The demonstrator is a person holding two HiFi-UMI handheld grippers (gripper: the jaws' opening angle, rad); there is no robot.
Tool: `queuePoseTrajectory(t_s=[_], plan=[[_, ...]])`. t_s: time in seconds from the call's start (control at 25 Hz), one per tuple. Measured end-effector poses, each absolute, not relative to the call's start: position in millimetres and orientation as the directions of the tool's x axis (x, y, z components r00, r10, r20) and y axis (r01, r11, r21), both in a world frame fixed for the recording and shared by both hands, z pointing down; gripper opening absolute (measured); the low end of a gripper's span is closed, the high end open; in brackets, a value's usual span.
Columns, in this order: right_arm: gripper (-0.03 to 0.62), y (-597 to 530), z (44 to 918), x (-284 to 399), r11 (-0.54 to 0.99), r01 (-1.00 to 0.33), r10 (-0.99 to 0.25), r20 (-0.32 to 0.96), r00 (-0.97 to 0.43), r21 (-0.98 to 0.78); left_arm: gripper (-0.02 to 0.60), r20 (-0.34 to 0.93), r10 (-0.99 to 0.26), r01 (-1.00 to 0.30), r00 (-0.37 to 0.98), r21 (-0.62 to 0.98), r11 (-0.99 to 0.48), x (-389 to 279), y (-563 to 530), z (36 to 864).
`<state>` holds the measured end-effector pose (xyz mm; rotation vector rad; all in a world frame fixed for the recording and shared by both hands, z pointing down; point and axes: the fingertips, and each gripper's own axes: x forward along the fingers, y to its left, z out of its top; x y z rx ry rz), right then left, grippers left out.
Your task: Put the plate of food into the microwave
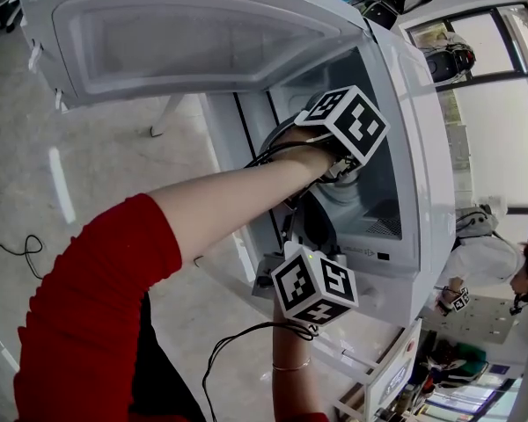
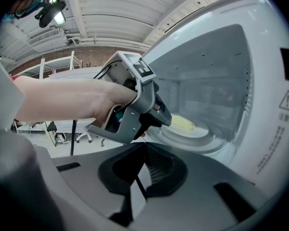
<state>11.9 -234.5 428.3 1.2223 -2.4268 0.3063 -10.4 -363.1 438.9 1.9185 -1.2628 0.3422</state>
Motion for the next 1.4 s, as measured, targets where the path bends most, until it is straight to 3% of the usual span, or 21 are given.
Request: queuePoseTrajectory(t_s=[0.84,1.2,1.28,1.36,1.4], plan=[[0.015,-237.3,430.2,17.7,0.591,-0.806,-0.710,0.454,-0.538,-0.030,0.178,0.639,-0.679,-0.930,0.361,0.194,-0.312,-10.0,-372.5,437.8],[0.014,-235.7,436.1,17.3,0.583,-0.812,-0.715,0.450,-0.535,-0.037,0.176,0.592,-0.696,-0.914,0.407,0.268,-0.306,-13.0,-372.5,436.7],[0.015,-233.6,433.5,18.7,0.584,-0.811,-0.718,0.439,-0.539,-0.041,0.131,0.509,-0.754,-0.903,0.415,0.334,-0.272,-26.3,-372.3,418.8],[0.015,-232.6,430.0,17.9,0.586,-0.809,-0.721,0.423,-0.549,-0.051,0.012,0.412,-0.819,-0.887,0.400,0.399,-0.232,-52.2,-369.9,398.4],[0.014,-232.1,428.7,17.3,0.586,-0.808,-0.722,0.415,-0.553,-0.058,0.010,0.368,-0.831,-0.865,0.417,0.441,-0.239,-59.3,-366.0,391.9]])
